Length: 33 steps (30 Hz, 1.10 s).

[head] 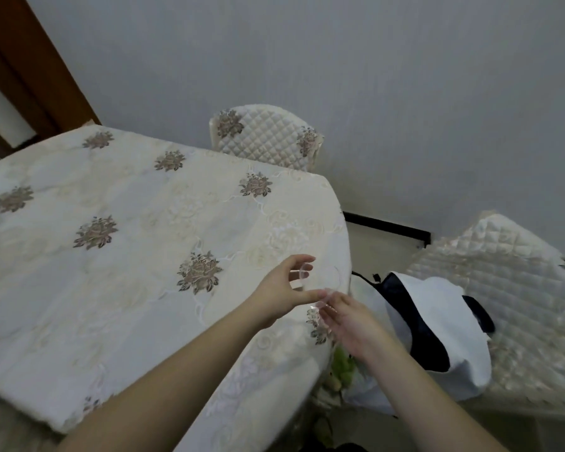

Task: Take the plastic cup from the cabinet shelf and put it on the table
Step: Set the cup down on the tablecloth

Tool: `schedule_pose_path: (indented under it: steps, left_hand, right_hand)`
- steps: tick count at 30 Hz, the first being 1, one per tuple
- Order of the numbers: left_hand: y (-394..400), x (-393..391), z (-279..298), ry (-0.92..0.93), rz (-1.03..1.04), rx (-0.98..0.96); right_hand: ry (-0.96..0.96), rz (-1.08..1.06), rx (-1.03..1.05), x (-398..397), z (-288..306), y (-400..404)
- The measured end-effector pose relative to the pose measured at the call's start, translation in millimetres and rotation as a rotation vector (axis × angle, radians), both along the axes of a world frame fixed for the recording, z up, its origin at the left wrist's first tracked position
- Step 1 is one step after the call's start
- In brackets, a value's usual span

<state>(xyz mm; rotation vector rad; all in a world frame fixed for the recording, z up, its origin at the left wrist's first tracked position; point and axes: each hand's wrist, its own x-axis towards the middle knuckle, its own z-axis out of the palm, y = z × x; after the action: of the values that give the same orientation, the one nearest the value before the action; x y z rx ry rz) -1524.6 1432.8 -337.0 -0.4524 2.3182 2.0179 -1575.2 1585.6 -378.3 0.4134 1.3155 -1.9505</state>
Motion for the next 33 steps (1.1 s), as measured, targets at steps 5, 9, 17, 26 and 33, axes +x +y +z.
schedule_pose_path:
  steps: [5, 9, 17, 26, 33]
  left_hand:
    - [0, -24, -31, -0.040, 0.076, -0.007]
    - [-5, -36, -50, -0.078, 0.131, -0.005]
    - [-16, -49, -76, -0.066, 0.150, -0.041]
    - [-13, -58, -98, -0.076, 0.196, -0.135]
    - [-15, -58, -106, -0.107, 0.213, -0.061]
  right_hand:
    - [-0.057, 0.061, 0.039, -38, -31, -9]
    - [-0.094, 0.112, 0.044, -58, -44, -19]
    - [-0.018, 0.248, 0.057, -80, -55, -29]
    - [-0.005, 0.258, 0.122, -95, -62, -32]
    - [-0.008, 0.296, 0.101, -90, -72, -29]
